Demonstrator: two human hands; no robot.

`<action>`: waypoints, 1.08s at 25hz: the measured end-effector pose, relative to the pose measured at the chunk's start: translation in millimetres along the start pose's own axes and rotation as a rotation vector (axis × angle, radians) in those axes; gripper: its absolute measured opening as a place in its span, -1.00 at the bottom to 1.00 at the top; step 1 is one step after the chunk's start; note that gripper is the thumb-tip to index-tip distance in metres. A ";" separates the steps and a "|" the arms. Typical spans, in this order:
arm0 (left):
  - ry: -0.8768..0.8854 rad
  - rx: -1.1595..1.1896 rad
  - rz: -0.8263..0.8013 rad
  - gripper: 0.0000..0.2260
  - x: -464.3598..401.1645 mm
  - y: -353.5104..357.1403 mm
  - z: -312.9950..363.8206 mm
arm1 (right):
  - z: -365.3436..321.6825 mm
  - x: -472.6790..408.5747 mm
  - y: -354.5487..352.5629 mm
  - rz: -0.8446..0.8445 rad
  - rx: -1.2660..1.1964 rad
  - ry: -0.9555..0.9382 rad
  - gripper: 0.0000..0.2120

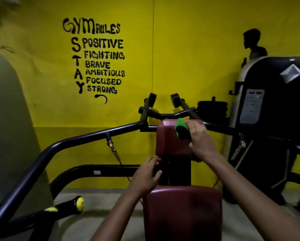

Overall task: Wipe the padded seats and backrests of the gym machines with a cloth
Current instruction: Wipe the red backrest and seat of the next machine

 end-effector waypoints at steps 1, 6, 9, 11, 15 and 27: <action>0.014 -0.013 -0.005 -0.59 -13.1 -0.4 -2.4 | -2.1 -9.7 3.2 -0.023 0.100 0.009 -0.38; 0.075 -0.170 -0.035 -0.45 -61.7 13.1 -5.0 | -28.2 -65.7 28.6 -0.081 0.359 -0.097 -0.48; 0.072 -0.217 -0.034 -0.44 -71.0 24.5 -5.3 | -38.5 -77.8 58.2 -0.140 0.393 -0.217 -0.48; 0.084 -0.237 0.001 -0.41 -75.4 31.2 -8.0 | -27.9 -79.3 65.9 -0.125 0.375 -0.256 -0.46; 0.069 -0.251 0.076 -0.34 -85.2 38.8 -12.9 | 20.8 -70.5 57.1 -0.025 0.293 -0.294 -0.45; 0.231 -0.031 0.171 -0.42 -128.3 41.1 -46.5 | 49.6 -75.5 49.1 0.232 0.275 -0.390 -0.45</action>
Point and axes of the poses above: each hand's wrist, its own x-axis away from the middle knuckle, its own y-axis out of the palm, z = x × y, the point moved 10 cm from there along -x, towards the middle knuckle, and after that the axes turned 2 degrees about -z, right-handed, at the moved point
